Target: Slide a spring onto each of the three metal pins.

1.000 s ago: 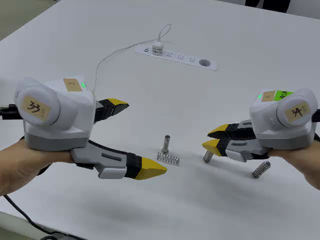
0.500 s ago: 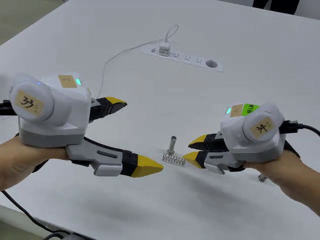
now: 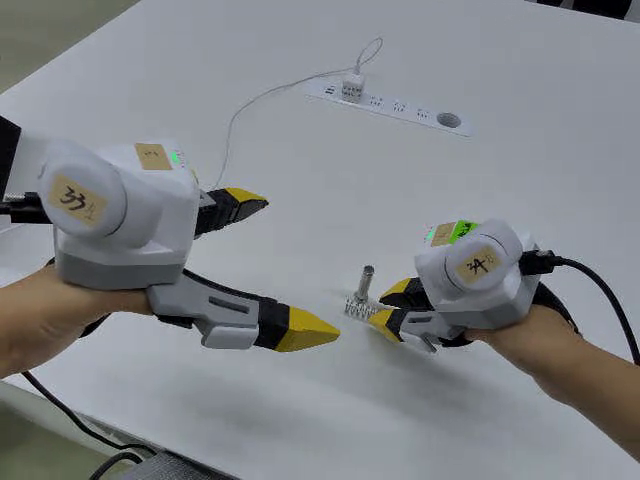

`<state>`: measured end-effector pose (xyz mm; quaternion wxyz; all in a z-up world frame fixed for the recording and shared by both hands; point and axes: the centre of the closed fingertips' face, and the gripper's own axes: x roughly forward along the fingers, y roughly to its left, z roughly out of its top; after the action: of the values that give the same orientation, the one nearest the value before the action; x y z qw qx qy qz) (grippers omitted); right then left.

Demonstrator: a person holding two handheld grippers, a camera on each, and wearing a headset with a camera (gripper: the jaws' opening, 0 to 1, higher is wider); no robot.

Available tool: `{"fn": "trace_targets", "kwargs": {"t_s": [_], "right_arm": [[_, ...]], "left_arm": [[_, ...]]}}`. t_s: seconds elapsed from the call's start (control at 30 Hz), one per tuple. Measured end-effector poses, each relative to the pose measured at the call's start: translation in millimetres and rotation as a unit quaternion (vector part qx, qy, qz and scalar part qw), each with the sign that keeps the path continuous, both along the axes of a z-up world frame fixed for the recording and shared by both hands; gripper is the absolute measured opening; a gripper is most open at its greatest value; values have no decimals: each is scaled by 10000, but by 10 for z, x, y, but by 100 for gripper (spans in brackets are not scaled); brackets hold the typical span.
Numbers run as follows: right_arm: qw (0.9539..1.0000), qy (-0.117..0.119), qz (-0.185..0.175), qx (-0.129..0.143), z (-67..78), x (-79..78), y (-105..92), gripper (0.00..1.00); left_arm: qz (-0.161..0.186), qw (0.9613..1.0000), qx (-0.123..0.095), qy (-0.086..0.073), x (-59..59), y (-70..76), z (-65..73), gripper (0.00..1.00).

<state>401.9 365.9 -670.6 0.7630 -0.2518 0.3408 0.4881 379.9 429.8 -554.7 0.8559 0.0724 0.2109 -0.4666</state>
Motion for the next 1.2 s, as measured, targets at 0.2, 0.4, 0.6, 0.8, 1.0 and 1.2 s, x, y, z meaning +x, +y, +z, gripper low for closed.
{"fn": "trace_targets", "kwargs": {"t_s": [0.2,0.4,0.6,0.8,1.0,1.2], "right_arm": [[9995,90,193,-239,-91,-71,-32,15],[9995,225,154,-129,-79,-93,-18,11],[9995,255,130,-121,-81,-102,-17,11],[9994,201,235,-158,-18,-156,-26,10],[9994,55,325,-62,205,-172,-118,10],[9992,-171,358,107,513,-178,-264,10]], "left_arm": [[-9,10000,-8,41,-15,-7,-18,97],[-44,10000,-3,28,-4,-31,-7,97],[-124,9999,2,16,-24,-74,11,97],[-201,9998,-48,24,-52,-105,34,93],[-366,9993,16,42,-82,-180,17,88],[-533,9985,15,-151,-113,-326,88,82]]}}
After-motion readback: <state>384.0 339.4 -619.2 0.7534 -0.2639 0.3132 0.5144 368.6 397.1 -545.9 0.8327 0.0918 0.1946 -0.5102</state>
